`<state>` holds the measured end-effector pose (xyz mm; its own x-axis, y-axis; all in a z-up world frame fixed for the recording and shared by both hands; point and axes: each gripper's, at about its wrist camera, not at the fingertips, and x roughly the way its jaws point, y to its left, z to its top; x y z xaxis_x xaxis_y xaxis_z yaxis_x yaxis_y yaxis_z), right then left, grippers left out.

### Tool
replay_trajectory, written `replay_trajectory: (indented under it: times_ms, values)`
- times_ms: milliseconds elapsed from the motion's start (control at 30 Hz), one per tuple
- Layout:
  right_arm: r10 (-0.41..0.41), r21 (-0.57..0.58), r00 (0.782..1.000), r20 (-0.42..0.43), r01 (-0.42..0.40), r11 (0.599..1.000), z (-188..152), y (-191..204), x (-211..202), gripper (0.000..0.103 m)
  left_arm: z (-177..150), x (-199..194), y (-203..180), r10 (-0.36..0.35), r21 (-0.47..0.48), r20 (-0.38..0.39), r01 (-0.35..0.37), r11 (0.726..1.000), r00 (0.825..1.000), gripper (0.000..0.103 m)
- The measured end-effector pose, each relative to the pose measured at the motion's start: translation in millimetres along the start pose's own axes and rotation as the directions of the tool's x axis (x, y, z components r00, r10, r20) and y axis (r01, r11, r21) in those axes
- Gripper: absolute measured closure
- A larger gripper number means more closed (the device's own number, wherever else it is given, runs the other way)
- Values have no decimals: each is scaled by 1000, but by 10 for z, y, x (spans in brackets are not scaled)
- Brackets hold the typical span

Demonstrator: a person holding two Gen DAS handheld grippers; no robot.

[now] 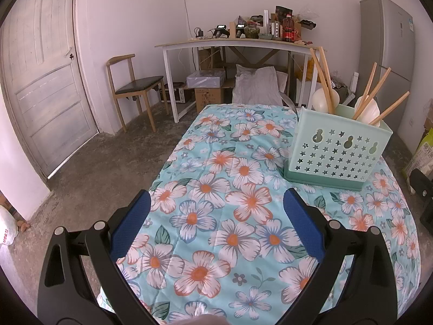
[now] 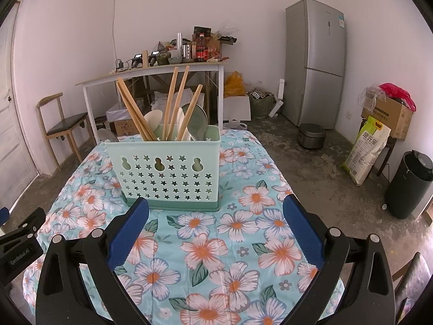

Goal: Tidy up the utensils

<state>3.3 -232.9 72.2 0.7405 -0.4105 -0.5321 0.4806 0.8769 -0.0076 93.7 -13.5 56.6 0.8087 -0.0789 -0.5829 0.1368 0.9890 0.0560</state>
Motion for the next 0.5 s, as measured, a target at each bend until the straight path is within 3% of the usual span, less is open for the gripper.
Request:
replay_trajectory:
  times_ms: [500]
  values:
    - [4, 2, 1000, 0, -4, 1000, 1, 14, -9, 7, -2, -7, -3, -1, 1, -2, 1, 1000, 1000, 8]
